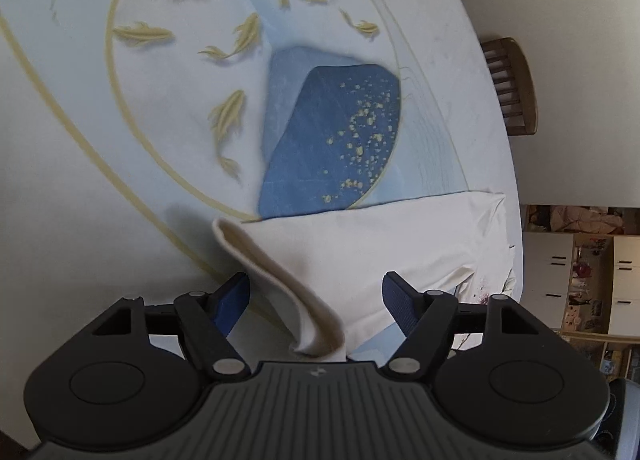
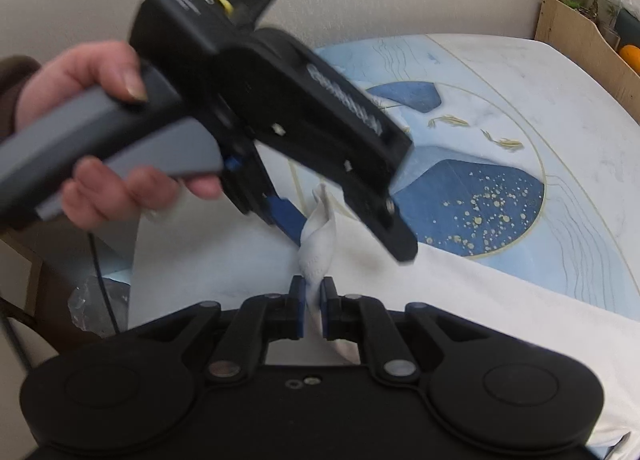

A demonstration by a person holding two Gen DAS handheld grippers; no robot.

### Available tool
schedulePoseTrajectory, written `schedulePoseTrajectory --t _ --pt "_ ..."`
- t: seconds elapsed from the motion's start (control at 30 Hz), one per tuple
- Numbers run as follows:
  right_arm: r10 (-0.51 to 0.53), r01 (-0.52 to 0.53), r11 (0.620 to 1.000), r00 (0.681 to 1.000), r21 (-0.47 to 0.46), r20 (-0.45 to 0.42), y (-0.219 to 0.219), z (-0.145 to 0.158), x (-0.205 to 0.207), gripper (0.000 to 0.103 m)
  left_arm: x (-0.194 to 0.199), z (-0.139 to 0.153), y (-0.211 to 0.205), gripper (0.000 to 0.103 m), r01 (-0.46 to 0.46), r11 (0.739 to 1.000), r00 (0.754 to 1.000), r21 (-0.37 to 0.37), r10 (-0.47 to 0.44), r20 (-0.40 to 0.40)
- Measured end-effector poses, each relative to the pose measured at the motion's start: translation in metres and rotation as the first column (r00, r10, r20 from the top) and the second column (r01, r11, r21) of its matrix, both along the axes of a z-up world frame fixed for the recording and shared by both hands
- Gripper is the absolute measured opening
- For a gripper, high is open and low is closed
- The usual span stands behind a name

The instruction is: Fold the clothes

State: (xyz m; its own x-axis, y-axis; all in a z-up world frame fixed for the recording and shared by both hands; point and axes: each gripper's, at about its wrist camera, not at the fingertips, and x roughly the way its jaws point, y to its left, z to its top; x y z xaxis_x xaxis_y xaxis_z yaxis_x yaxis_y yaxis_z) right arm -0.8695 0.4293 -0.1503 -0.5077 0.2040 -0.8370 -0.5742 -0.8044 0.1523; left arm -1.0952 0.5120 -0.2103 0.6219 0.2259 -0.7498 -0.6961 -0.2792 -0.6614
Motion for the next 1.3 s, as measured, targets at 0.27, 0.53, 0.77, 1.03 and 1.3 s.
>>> schedulePoseTrajectory --t 0.27,0.53,0.77,1.03,1.3 --pt "-0.022 0.022 1.0 0.999 -0.016 -0.026 0.001 0.004 0.013 0.103 0.019 0.005 0.004 0.008 0.082 0.996 0.995 0.035 -0.08 -0.067" --pt "-0.164 0.164 0.986 0.985 0.005 0.055 0.015 0.01 0.093 0.103 0.021 0.048 0.01 0.004 0.087 0.974 0.985 0.211 -0.052 -0.164" --pt "-0.487 0.487 0.871 0.839 0.063 0.242 0.05 -0.007 0.229 0.103 0.044 0.099 0.023 0.004 0.107 0.923 0.986 0.369 -0.051 -0.157" --pt "-0.44 0.449 0.893 0.87 0.007 0.223 0.035 -0.023 0.252 0.103 0.126 0.153 0.03 0.004 0.179 0.846 0.981 0.502 -0.112 -0.161" --pt "-0.423 0.422 0.906 0.889 0.047 0.177 -0.016 -0.002 0.316 0.103 0.237 0.201 0.023 0.004 0.303 0.741 0.953 0.599 -0.231 -0.197"
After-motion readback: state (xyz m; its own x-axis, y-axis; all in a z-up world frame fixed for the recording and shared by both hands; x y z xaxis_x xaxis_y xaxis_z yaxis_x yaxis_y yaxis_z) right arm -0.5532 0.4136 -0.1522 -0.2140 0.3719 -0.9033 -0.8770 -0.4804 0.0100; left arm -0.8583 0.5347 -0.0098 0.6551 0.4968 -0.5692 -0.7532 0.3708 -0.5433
